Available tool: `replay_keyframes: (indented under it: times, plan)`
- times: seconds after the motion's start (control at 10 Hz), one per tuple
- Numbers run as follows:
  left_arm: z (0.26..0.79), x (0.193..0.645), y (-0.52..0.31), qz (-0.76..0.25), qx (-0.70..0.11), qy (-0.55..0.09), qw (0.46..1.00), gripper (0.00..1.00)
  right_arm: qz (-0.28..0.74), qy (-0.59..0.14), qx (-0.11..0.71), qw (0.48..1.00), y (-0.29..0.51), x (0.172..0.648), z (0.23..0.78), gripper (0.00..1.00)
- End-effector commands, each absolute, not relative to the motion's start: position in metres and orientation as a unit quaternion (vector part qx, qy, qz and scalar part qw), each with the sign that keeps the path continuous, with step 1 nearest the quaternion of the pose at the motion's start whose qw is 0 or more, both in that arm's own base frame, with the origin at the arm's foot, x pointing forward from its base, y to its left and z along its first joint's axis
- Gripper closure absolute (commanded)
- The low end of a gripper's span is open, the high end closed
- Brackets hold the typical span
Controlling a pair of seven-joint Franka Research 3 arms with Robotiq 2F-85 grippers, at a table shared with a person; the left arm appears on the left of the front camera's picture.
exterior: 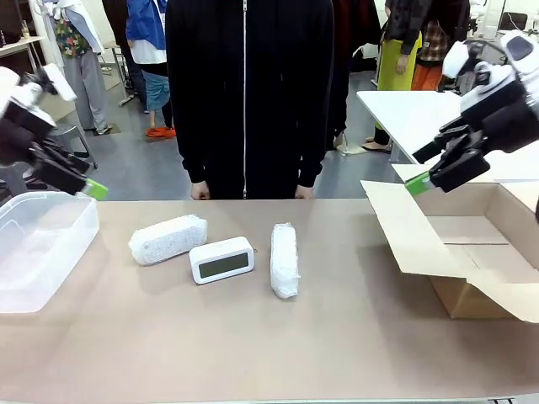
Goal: Separate and place wrapped and unwrapped clocks.
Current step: Pick up the Digital clock indicated by the person.
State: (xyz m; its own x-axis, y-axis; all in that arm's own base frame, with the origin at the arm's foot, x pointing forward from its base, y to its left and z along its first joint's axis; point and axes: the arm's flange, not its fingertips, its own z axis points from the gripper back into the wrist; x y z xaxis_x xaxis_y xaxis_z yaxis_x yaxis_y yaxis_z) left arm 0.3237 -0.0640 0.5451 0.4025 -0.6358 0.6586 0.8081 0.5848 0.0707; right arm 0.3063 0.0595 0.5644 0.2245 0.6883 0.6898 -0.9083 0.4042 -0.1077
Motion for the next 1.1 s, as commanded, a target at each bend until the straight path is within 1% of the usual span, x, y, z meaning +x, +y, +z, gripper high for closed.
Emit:
replay_keyframes:
  times: [0.0,0.3,0.6,0.8,0.9,1.0]
  plan:
    - [0.465,0.239,-0.023,-0.442,-0.143,-0.347,0.815,0.0,0.533,-0.356,0.176,0.747,0.052,0.266,0.52,0.0]
    - [0.475,0.247,-0.042,-0.451,-0.146,-0.356,0.805,0.0,0.521,-0.374,0.185,0.744,0.053,0.26,0.522,0.0]
    - [0.48,0.248,-0.053,-0.455,-0.147,-0.351,0.805,0.0,0.523,-0.365,0.202,0.743,0.056,0.261,0.52,0.0]
    - [0.481,0.25,-0.061,-0.457,-0.149,-0.349,0.805,0.0,0.527,-0.361,0.203,0.742,0.06,0.265,0.518,0.0]
    - [0.483,0.253,-0.055,-0.455,-0.156,-0.349,0.804,0.0,0.514,-0.366,0.198,0.75,0.065,0.269,0.516,0.0]
    - [0.56,0.302,-0.049,-0.458,-0.144,-0.336,0.81,0.0,0.519,-0.359,0.198,0.75,0.051,0.296,0.572,0.0]
